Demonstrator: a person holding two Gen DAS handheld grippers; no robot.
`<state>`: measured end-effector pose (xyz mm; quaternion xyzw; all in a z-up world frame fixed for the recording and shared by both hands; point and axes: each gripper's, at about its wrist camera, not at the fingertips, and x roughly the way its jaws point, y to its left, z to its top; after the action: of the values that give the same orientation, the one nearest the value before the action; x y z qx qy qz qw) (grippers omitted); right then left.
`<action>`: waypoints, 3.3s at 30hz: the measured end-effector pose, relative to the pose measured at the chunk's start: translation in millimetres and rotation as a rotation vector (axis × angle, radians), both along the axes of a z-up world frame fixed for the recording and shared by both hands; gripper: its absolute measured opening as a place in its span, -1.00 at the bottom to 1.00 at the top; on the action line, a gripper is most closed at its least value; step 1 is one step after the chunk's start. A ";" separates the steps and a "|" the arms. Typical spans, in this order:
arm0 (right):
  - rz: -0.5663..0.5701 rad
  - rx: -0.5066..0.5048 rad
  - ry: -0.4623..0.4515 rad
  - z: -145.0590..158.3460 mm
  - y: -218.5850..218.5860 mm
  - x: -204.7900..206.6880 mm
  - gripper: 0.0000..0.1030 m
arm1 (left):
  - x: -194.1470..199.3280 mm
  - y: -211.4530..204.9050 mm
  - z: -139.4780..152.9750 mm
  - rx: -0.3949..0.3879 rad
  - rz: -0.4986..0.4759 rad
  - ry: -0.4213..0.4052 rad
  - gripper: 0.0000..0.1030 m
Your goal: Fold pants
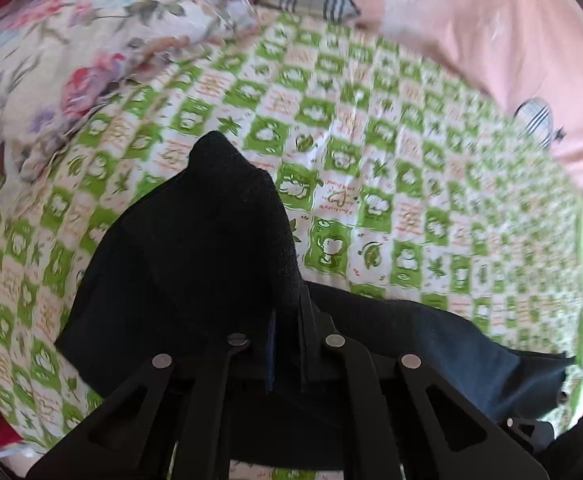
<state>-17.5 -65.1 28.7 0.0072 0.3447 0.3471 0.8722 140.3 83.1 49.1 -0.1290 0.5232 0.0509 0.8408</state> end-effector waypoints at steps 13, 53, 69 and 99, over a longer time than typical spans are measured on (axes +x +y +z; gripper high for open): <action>0.111 -0.080 -0.038 2.2 33.3 -35.9 -0.90 | -93.5 73.8 -14.4 -0.303 0.124 -0.197 -0.90; -0.140 0.074 0.129 -2.4 -16.5 27.2 -0.08 | -117.6 143.1 -53.9 -0.249 0.315 -0.006 0.47; -0.140 -0.052 0.261 -26.3 -23.9 138.4 -0.08 | -113.4 149.3 -63.0 -0.213 0.301 -0.025 0.37; -0.129 -0.035 -0.009 16.2 10.5 89.6 -0.80 | -158.4 134.3 20.2 -0.224 0.095 -0.415 -0.66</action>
<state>72.1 -54.6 44.9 0.0129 0.3457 0.2840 0.8943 -18.1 217.4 69.4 -0.2536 0.3351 0.0046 0.9074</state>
